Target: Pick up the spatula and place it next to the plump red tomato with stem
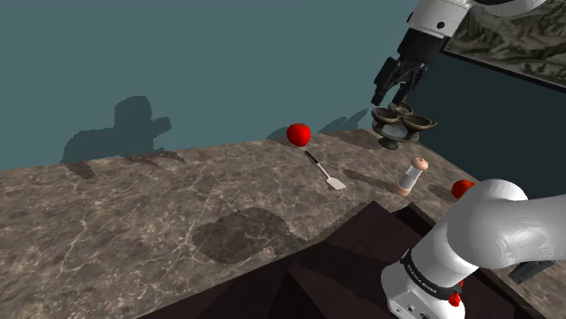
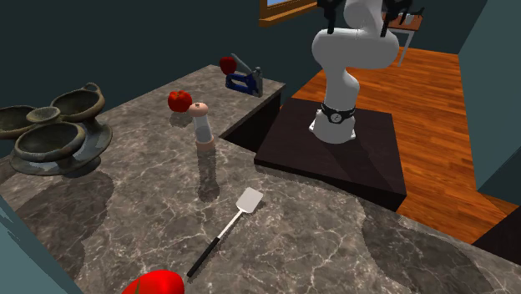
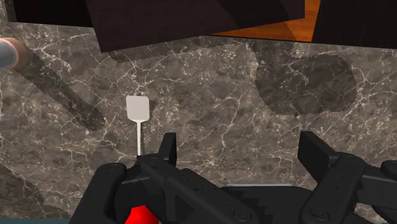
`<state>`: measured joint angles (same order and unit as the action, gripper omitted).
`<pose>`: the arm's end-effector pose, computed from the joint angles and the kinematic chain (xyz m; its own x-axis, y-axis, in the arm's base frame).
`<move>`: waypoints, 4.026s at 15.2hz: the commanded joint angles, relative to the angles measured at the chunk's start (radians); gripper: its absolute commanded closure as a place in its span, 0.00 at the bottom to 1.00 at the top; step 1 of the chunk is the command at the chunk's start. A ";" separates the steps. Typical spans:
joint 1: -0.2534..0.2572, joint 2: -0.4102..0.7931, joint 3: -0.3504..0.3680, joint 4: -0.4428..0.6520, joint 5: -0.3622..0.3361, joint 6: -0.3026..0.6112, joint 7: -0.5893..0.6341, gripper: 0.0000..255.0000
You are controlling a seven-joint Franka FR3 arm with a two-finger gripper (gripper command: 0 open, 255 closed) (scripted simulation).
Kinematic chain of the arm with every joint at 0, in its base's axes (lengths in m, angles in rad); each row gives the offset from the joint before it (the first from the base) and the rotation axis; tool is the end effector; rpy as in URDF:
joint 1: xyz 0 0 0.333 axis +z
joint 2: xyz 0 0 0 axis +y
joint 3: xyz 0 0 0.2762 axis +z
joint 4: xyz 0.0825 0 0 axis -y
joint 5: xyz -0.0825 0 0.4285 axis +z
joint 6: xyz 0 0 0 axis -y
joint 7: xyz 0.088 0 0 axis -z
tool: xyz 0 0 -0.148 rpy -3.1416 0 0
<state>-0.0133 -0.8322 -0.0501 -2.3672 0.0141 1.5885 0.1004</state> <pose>0.3718 -0.0229 0.5344 0.9877 -0.1489 0.0474 -0.1462 -0.9877 -0.0561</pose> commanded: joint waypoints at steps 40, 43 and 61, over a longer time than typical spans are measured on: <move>-0.154 1.265 -0.184 0.152 0.234 1.104 -0.459 0.00; -0.166 1.305 -0.168 0.163 0.252 1.132 -0.472 0.00; -0.186 1.366 -0.143 0.183 0.276 1.173 -0.490 1.00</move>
<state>-0.1988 0.5336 -0.1930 -2.1839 0.2899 2.7612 -0.3892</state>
